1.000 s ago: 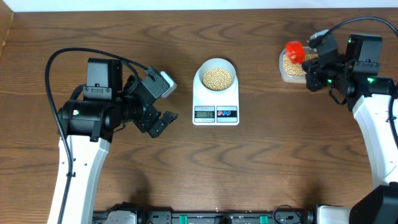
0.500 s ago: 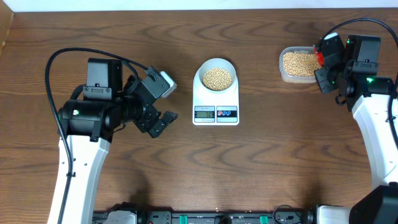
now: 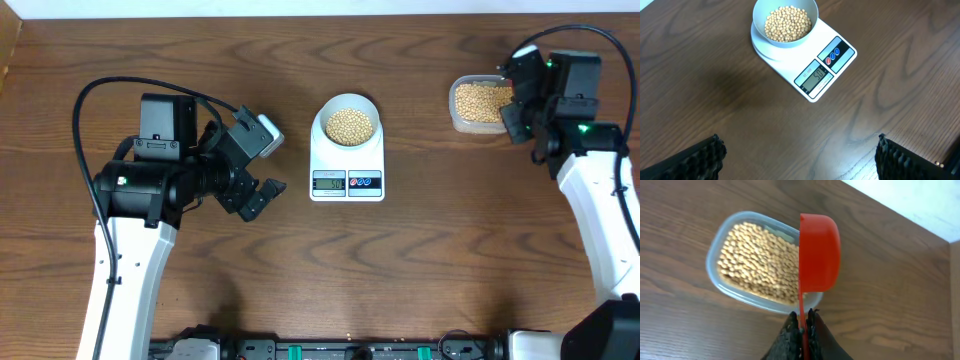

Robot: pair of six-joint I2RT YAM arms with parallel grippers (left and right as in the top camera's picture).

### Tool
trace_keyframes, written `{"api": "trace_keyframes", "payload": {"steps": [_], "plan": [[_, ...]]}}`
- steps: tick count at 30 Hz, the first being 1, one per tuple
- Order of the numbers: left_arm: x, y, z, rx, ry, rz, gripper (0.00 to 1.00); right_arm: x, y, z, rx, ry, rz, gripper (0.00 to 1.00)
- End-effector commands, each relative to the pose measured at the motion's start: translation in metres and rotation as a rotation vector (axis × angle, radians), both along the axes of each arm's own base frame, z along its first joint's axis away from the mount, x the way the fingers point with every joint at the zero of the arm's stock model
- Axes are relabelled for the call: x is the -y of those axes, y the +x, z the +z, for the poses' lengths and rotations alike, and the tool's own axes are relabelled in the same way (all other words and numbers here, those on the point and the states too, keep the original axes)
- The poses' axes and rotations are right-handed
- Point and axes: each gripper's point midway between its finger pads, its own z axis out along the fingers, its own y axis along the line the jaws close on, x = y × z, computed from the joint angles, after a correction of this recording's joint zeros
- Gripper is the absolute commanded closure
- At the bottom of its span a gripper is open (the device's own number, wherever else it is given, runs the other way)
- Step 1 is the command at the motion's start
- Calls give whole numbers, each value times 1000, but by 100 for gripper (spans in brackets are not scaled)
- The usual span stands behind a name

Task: Scoop item into bowl and weigh 50g on scale
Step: 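Carry the scoop down and right, lowering it to the table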

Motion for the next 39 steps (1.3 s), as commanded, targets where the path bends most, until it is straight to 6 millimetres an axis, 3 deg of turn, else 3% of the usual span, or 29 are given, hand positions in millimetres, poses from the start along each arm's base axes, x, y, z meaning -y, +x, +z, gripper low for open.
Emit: {"api": "trace_keyframes", "payload": {"steps": [1, 6, 8, 12, 15, 18, 24, 25, 29, 31, 33, 36, 39], "plan": [[1, 0, 9, 25, -12, -11, 2, -16, 4, 9, 26, -6, 38, 93], [1, 0, 9, 25, -12, -11, 2, -55, 5, 12, 38, 101, 157, 93], [1, 0, 9, 25, -12, -11, 2, -63, 6, 17, 56, 152, 171, 93], [1, 0, 9, 25, -12, -11, 2, -62, 15, 50, 182, 205, 135, 98], [1, 0, 9, 25, -12, -11, 2, -45, 22, 85, 309, 377, -14, 99], [1, 0, 9, 25, -12, -11, 2, -25, 16, 104, 360, 475, -85, 99], [1, 0, 9, 25, -12, -11, 2, 13, -28, 159, 463, 648, -145, 99], [1, 0, 9, 25, -12, -11, 2, 23, -44, 166, 473, 661, -172, 99], [1, 0, 9, 25, -12, -11, 2, 53, -94, 166, 453, 651, -315, 99], [1, 0, 9, 25, -12, -11, 2, 67, -133, 153, 401, 659, -447, 99], [1, 0, 9, 25, -12, -11, 2, 70, -154, 137, 334, 681, -524, 99], [1, 0, 9, 25, -12, -11, 2, 62, -168, 114, 238, 727, -563, 99], [1, 0, 9, 25, -12, -11, 2, 50, -164, 94, 185, 795, -521, 99]]}}
